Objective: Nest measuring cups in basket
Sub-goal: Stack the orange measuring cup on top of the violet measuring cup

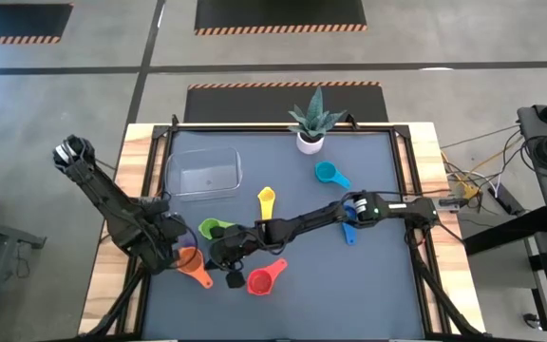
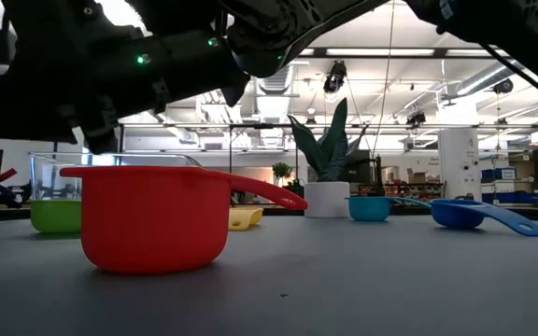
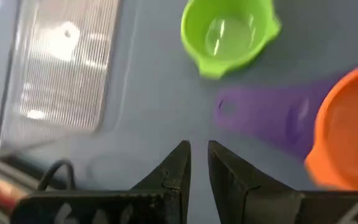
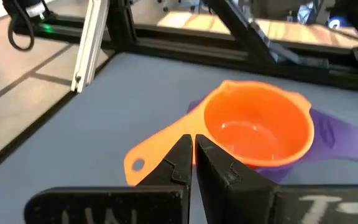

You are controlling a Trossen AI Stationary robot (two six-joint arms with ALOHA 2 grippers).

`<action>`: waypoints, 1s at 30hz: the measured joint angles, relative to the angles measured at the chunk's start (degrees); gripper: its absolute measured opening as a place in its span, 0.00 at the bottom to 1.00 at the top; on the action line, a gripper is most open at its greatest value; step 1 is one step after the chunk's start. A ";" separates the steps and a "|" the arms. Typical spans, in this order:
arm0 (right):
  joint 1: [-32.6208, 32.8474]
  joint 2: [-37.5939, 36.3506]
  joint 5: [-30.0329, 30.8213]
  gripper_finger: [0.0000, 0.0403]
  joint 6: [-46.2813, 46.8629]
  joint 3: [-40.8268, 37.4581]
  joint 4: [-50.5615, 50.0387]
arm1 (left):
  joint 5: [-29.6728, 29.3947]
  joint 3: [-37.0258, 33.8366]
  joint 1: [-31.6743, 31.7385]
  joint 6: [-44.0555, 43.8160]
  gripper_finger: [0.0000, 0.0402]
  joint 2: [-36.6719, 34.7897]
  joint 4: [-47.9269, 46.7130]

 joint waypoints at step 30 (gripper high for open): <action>2.28 -2.87 0.25 0.02 -5.20 0.04 -12.04 | -5.15 -4.32 0.14 12.47 0.09 6.72 24.86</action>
